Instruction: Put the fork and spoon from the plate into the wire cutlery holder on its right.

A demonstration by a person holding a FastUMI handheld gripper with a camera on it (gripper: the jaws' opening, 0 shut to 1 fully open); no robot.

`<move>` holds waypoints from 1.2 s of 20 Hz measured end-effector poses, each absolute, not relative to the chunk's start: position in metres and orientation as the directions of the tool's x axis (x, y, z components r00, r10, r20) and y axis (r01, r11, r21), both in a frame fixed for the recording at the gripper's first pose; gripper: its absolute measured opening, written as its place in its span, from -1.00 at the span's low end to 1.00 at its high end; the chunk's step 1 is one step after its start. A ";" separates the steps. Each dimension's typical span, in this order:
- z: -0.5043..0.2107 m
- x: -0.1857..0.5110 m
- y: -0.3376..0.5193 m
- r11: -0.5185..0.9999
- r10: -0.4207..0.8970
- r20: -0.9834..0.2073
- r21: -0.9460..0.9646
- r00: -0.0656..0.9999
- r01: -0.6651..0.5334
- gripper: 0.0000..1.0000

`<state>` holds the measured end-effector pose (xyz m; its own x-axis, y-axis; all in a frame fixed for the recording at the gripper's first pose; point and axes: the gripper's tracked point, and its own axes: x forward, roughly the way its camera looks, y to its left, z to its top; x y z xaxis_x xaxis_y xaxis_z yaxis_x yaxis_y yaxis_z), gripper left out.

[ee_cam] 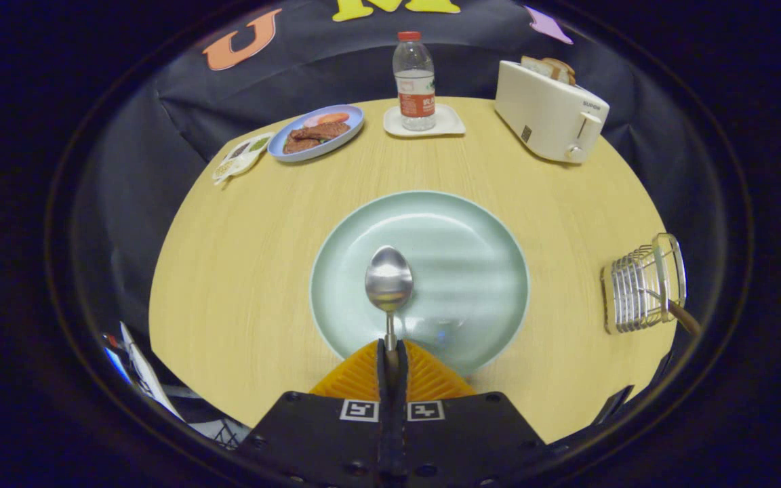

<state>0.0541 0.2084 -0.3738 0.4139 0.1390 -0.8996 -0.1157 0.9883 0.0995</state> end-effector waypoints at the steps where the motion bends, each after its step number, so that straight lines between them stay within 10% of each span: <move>1: -0.362 0.051 0.201 0.987 0.147 -0.907 0.111 0.394 -0.112 -0.99; 12: -0.225 0.052 0.022 0.995 0.094 -0.921 0.103 0.377 0.002 -0.99; 24: -0.253 0.048 -0.067 0.990 0.118 -0.980 0.130 0.159 0.063 -0.99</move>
<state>0.0478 -0.0671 -0.2526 0.1594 0.1183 -0.9801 0.0625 0.9896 0.1297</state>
